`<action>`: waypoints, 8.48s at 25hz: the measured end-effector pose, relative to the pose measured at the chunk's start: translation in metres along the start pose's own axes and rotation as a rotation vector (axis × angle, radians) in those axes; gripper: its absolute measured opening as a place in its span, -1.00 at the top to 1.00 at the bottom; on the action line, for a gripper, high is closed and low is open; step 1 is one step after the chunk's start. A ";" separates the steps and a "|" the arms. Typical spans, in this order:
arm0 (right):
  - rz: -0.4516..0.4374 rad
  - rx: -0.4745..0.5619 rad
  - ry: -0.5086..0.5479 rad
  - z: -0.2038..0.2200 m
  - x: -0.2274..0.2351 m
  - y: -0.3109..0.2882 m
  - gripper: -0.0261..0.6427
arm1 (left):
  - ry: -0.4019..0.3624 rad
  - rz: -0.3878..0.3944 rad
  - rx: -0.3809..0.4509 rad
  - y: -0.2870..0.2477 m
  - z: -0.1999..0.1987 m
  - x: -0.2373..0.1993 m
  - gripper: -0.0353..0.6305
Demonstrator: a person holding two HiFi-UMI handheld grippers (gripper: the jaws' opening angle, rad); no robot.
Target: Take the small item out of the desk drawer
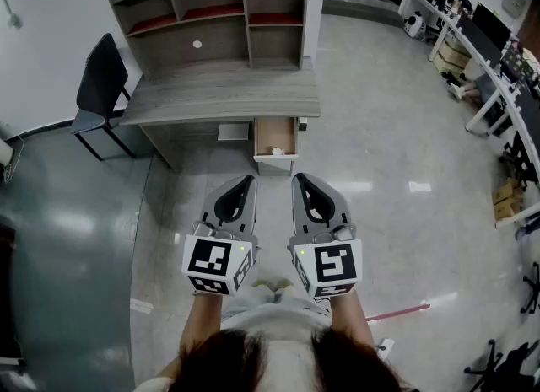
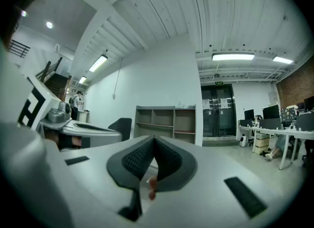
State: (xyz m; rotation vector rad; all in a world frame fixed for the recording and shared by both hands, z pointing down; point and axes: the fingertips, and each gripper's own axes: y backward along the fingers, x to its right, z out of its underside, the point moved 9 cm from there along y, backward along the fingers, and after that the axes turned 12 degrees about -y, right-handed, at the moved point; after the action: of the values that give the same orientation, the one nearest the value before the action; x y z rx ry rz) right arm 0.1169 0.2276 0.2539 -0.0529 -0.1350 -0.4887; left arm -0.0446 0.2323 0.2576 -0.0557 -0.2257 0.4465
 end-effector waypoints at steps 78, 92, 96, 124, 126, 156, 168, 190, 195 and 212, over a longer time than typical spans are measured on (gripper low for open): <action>0.116 -0.456 -0.058 0.162 0.159 -0.369 0.83 | 0.149 0.007 -0.184 -0.325 0.143 -0.196 0.84; 0.070 -0.631 -0.068 0.231 0.188 -0.407 0.83 | 0.154 -0.002 -0.265 -0.369 0.188 -0.199 0.84; 0.068 -0.669 -0.072 0.248 0.192 -0.413 0.83 | 0.165 -0.009 -0.286 -0.377 0.201 -0.199 0.84; 0.060 -0.913 -0.145 0.361 0.200 -0.437 0.54 | 0.252 -0.073 -0.398 -0.393 0.266 -0.199 0.84; 0.062 -0.928 -0.148 0.369 0.199 -0.439 0.50 | 0.257 -0.078 -0.408 -0.393 0.273 -0.200 0.85; 0.117 -1.156 -0.134 0.440 0.206 -0.450 0.36 | 0.295 -0.100 -0.505 -0.406 0.319 -0.201 0.84; 0.174 -1.272 -0.131 0.457 0.206 -0.454 0.37 | 0.307 -0.117 -0.523 -0.408 0.326 -0.205 0.84; 0.166 -1.213 -0.095 0.432 0.202 -0.444 0.39 | 0.284 -0.121 -0.496 -0.397 0.306 -0.208 0.84; 0.172 -1.182 -0.090 0.418 0.198 -0.440 0.39 | 0.269 -0.114 -0.489 -0.388 0.298 -0.207 0.84; 0.171 -1.090 -0.084 0.376 0.188 -0.414 0.39 | 0.230 -0.081 -0.487 -0.358 0.273 -0.188 0.84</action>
State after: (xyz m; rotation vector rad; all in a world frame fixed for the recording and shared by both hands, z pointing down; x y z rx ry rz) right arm 0.0425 -0.1942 0.6601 -1.1430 0.0679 -0.3417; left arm -0.1212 -0.1707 0.5219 -0.5702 -0.1050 0.2928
